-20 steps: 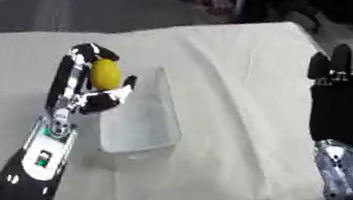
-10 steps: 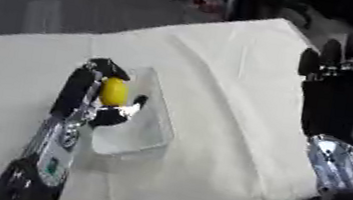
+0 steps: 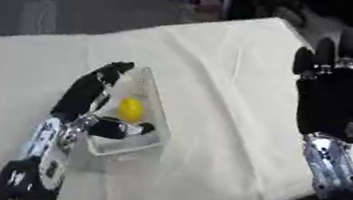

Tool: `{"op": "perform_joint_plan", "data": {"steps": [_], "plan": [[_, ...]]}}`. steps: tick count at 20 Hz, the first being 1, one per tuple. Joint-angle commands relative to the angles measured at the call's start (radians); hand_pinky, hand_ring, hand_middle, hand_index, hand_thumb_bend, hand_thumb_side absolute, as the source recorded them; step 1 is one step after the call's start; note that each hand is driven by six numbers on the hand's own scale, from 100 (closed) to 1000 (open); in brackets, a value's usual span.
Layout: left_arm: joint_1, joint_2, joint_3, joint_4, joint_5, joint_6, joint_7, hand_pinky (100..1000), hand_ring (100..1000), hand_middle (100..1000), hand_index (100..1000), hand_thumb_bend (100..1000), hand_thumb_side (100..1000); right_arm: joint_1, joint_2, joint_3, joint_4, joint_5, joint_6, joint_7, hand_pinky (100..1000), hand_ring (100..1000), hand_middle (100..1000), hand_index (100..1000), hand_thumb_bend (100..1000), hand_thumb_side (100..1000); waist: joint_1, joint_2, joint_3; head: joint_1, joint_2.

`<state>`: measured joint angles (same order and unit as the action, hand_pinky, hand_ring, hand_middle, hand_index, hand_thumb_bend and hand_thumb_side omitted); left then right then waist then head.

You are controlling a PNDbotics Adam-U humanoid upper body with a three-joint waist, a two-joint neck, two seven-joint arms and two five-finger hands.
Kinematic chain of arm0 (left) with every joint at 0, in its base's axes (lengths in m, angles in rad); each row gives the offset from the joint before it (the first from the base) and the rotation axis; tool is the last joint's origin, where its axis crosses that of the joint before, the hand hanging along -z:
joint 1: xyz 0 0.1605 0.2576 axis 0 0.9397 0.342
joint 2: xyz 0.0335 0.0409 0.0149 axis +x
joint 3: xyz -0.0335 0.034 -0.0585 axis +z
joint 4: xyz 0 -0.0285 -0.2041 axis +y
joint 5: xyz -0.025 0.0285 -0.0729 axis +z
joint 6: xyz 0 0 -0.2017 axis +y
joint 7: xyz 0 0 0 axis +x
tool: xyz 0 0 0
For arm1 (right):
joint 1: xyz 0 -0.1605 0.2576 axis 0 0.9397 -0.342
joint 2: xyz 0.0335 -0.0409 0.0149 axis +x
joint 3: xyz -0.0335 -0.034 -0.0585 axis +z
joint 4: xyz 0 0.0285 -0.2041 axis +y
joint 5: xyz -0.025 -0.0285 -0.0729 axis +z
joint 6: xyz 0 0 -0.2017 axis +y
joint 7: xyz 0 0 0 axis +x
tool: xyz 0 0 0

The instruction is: Pick up objects on the table and place them in the box.

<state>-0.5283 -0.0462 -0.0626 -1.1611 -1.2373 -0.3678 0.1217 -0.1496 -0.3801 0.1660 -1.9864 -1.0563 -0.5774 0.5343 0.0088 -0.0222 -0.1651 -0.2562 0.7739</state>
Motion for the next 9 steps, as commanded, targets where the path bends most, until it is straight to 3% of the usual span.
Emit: {"op": "perform_joint_plan", "data": {"steps": [1,2,3,4,5,7,8,9], "plan": [[-0.028,0.004,0.006,-0.044,-0.002,0.008,0.015,608,778,822,928,477,720,-0.011,-0.019,-0.003,-0.014,-0.004,-0.154,0.156,499,558,591,669,217,1000,-0.003,-0.011,-0.001,-0.013,-0.004],[-0.03,0.011,0.007,-0.055,0.02,0.014,0.043,596,771,817,924,462,724,-0.01,-0.019,-0.004,-0.014,-0.004,-0.154,0.155,499,558,591,669,217,1000,-0.002,-0.011,-0.001,-0.015,-0.004],[-0.034,0.024,0.009,-0.068,0.053,0.014,0.078,505,710,754,867,367,699,-0.009,-0.02,-0.006,-0.014,-0.004,-0.154,0.154,499,559,591,669,214,1000,-0.001,-0.012,0.001,-0.019,-0.004],[-0.036,0.044,0.009,-0.082,0.099,0.008,0.117,486,695,750,868,384,715,-0.008,-0.021,-0.007,-0.014,-0.003,-0.154,0.152,499,559,592,669,211,1000,0.0,-0.013,0.002,-0.023,-0.004],[-0.037,0.066,0.009,-0.098,0.13,0.005,0.155,415,636,692,817,315,659,-0.007,-0.022,-0.009,-0.014,-0.002,-0.154,0.149,499,561,595,671,213,1000,0.0,-0.013,0.003,-0.028,-0.004],[-0.03,0.111,0.011,-0.134,0.235,-0.021,0.218,382,601,667,805,300,663,-0.003,-0.023,-0.011,-0.014,0.002,-0.155,0.145,500,563,599,674,220,1000,0.001,-0.015,0.007,-0.036,-0.004],[-0.023,0.136,0.015,-0.159,0.285,-0.031,0.24,380,599,665,805,668,428,-0.001,-0.024,-0.012,-0.014,0.005,-0.156,0.144,500,563,599,675,226,1000,0.001,-0.016,0.009,-0.038,-0.004],[-0.014,0.158,0.02,-0.186,0.327,-0.036,0.252,374,591,667,805,300,677,0.002,-0.024,-0.013,-0.014,0.007,-0.157,0.143,500,564,604,678,223,1000,0.0,-0.017,0.012,-0.04,-0.004]]}}
